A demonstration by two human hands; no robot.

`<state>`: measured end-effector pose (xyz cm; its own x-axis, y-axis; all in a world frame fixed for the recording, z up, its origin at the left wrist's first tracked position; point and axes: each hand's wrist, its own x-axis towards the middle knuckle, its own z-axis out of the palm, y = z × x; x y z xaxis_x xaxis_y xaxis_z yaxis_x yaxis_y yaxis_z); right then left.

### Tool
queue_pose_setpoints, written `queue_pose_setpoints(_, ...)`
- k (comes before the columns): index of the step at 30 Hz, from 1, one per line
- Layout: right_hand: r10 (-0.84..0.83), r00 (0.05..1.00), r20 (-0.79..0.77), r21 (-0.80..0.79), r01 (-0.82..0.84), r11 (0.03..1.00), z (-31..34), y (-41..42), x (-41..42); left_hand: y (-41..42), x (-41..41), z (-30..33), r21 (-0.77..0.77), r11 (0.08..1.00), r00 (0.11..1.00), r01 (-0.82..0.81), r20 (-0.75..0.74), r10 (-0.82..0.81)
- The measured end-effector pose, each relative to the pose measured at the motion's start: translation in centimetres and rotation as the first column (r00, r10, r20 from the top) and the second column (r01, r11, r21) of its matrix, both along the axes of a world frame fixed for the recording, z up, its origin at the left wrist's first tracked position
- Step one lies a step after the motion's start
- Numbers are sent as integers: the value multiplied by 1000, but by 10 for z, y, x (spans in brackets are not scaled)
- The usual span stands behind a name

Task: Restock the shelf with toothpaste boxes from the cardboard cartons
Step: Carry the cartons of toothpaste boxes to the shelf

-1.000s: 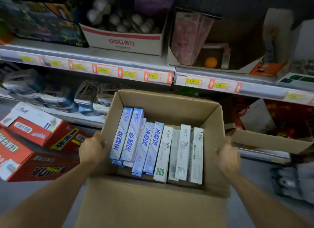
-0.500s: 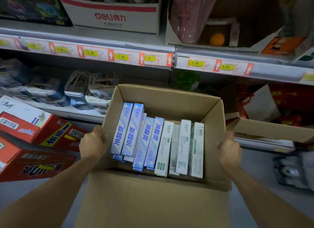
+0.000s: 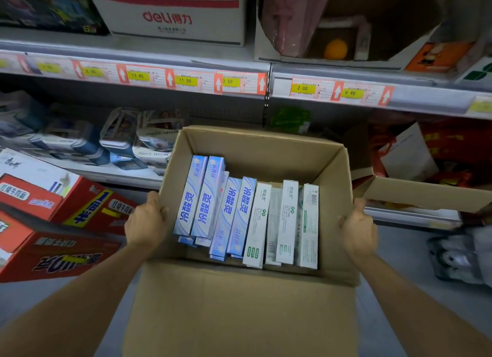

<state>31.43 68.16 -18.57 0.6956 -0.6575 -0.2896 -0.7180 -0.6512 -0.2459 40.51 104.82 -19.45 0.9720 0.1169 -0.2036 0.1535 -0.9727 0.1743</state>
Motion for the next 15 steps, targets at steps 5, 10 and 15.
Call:
queue_pose_setpoints(5, 21, 998, -61, 213, -8, 977, 10, 4, -5, -7, -5, 18, -8, 999, 990, -47, -130, 45)
queue_pose_setpoints(10, 142, 984, -106, 226, -115, 967, 53, 7, -15, -34, -13, 60, 73, 987, 984, 144, -118, -135)
queue_pose_setpoints(15, 296, 952, -73, 223, -274, 936, 113, 3, -41, -83, -19, 122, 93, 917, 907, 387, -218, -361)
